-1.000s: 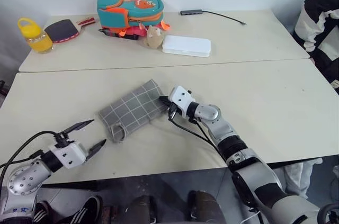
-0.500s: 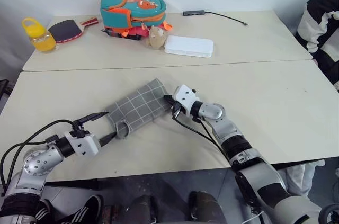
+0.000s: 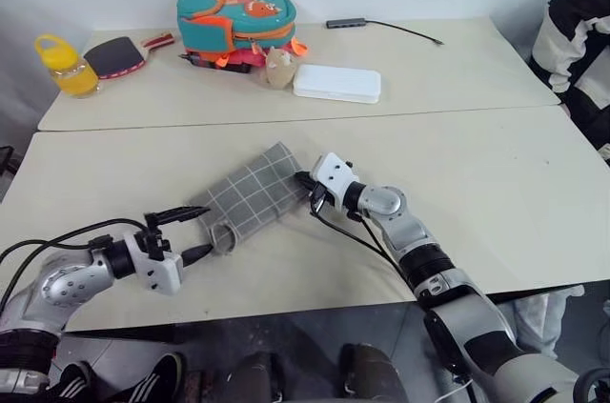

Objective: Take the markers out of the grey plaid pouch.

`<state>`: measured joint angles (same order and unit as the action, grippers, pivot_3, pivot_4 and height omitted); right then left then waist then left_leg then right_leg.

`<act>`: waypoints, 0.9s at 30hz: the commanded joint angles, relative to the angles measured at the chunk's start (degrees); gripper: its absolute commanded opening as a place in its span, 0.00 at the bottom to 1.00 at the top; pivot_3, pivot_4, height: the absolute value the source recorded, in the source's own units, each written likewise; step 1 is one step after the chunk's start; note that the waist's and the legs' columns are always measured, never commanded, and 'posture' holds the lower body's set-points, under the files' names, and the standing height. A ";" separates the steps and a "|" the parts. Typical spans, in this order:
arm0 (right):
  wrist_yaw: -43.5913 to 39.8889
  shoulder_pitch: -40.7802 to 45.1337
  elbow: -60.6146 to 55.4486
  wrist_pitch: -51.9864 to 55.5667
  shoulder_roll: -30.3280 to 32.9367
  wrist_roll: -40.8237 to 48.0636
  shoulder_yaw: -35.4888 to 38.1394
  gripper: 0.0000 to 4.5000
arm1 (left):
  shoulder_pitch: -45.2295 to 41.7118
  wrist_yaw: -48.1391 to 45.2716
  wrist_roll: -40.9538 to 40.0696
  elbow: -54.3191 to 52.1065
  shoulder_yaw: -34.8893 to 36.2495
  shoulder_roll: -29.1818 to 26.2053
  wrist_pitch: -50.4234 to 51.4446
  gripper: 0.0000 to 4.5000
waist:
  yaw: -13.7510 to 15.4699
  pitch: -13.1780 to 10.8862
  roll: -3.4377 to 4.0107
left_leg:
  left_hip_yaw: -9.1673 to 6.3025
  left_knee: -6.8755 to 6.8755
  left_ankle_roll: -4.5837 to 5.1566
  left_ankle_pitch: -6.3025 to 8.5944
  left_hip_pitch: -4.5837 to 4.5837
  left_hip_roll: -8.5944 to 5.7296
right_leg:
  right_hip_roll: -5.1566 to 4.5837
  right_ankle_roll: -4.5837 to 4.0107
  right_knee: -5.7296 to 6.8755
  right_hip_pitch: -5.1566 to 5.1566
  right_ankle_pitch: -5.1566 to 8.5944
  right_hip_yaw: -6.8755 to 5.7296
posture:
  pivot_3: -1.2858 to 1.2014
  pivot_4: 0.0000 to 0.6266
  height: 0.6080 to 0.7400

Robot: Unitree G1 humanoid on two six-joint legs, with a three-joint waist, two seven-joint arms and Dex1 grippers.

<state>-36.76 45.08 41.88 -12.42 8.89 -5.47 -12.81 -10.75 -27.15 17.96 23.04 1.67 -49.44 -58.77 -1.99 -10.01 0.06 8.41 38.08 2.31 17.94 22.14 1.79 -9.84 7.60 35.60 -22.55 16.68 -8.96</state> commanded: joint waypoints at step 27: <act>-10.50 -6.24 -21.92 -0.64 7.04 7.11 1.76 0.37 | 2.12 -2.29 -12.38 -8.48 -3.35 7.63 17.07 0.00 | 0.32 0.17 0.34 | -0.06 -0.04 0.05 -0.05 0.05 -0.05 | -0.09 0.01 -0.03 -0.02 0.00 -0.04 | 0.52 0.24 1.00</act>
<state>-45.81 39.25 25.09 -11.41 14.25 0.58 -12.01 -9.86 -28.37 7.95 16.01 -0.98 -42.78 -43.31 -1.67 -9.84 0.40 8.37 38.04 2.36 17.91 22.18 1.73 -9.94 7.61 35.55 -22.57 16.67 -8.99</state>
